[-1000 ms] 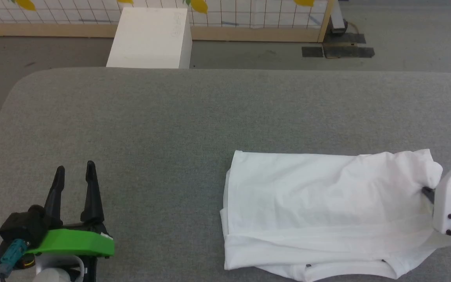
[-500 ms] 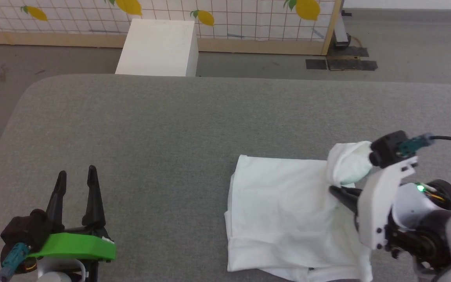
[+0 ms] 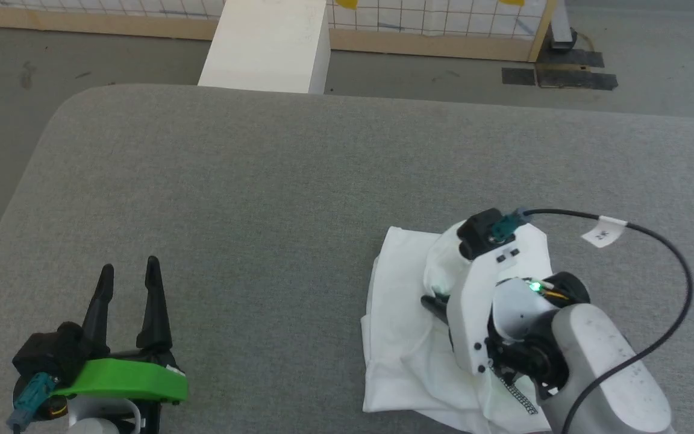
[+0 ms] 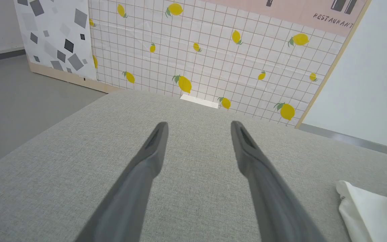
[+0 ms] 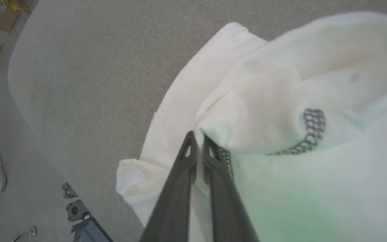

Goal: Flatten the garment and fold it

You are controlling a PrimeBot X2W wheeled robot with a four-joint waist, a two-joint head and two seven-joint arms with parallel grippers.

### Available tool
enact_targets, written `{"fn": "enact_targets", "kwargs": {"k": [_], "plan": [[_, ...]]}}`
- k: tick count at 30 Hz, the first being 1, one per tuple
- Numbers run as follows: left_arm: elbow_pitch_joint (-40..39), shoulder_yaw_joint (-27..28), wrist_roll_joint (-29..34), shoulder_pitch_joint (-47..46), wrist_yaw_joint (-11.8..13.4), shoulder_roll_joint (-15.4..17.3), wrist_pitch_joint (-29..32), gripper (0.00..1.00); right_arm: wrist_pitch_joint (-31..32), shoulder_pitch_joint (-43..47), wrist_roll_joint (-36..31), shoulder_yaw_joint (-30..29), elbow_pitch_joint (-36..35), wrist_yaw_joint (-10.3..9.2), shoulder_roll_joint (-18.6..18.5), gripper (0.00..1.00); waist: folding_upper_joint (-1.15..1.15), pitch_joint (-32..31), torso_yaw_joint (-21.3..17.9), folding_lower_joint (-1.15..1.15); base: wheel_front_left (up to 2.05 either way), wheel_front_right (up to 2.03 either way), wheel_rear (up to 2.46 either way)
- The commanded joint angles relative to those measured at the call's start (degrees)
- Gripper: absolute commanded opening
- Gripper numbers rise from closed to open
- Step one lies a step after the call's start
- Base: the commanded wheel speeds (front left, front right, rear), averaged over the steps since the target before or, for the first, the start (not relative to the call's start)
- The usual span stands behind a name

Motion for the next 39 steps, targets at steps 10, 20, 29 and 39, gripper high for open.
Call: {"fn": "enact_targets", "kwargs": {"k": [10,20,29,39], "plan": [[0.99,-0.41,0.33,-1.06,-0.77,-0.77,-0.26,1.00,-6.31,-4.84,-0.80,7.66,7.12,-0.09,1.05,1.00,0.00,0.63,1.05,0.00,0.00,0.00,0.00],[1.21,-0.57,0.95,-0.06,-0.97,-0.52,-0.26,1.00,-11.34,-6.49,0.46,10.61,-0.84,-0.09,-0.84,1.00,0.00,-2.00,-1.58,0.00,0.00,0.00,0.00],[0.56,-0.77,1.32,0.70,-1.01,-0.64,-0.26,1.00,-5.08,7.97,-15.96,-9.87,-8.57,-0.09,-3.25,1.00,0.00,-2.51,-4.28,0.00,0.00,0.00,0.00],[0.50,-1.45,1.21,-0.41,-1.13,-0.84,-0.26,1.00,-3.57,12.08,-18.46,-11.15,-3.36,-0.09,0.33,1.00,0.00,-0.52,-3.88,0.00,0.00,0.00,0.00]]}}
